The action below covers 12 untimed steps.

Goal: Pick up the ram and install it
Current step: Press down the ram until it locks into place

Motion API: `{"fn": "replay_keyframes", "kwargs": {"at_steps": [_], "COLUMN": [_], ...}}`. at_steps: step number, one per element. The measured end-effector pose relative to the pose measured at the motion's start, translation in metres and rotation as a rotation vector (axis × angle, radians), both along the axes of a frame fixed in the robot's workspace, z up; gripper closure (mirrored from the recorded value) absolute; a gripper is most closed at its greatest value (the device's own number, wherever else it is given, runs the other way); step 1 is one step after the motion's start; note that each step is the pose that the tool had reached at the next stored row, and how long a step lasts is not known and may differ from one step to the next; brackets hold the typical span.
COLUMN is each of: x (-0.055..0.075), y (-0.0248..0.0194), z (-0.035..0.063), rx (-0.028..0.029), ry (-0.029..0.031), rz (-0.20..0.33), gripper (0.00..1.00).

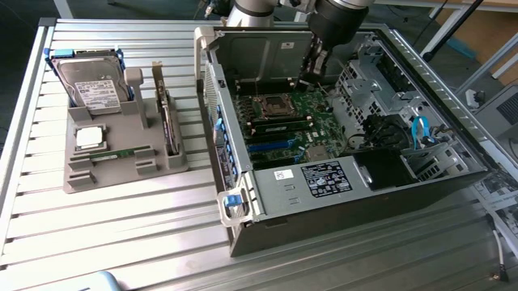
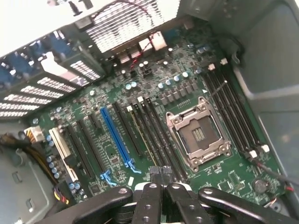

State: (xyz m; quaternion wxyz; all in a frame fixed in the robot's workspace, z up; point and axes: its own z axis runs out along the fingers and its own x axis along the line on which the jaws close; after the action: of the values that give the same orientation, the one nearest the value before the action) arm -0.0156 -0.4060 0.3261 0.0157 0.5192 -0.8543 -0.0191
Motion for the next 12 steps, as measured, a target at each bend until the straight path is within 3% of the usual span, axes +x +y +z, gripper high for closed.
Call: {"fn": "replay_keyframes", "kwargs": {"at_steps": [12], "x": [0.0000], "y": [0.0000], "z": [-0.0001], "rx": [-0.0002], "ry": [0.0000], "rz": [-0.196], "gripper": [0.89]}}
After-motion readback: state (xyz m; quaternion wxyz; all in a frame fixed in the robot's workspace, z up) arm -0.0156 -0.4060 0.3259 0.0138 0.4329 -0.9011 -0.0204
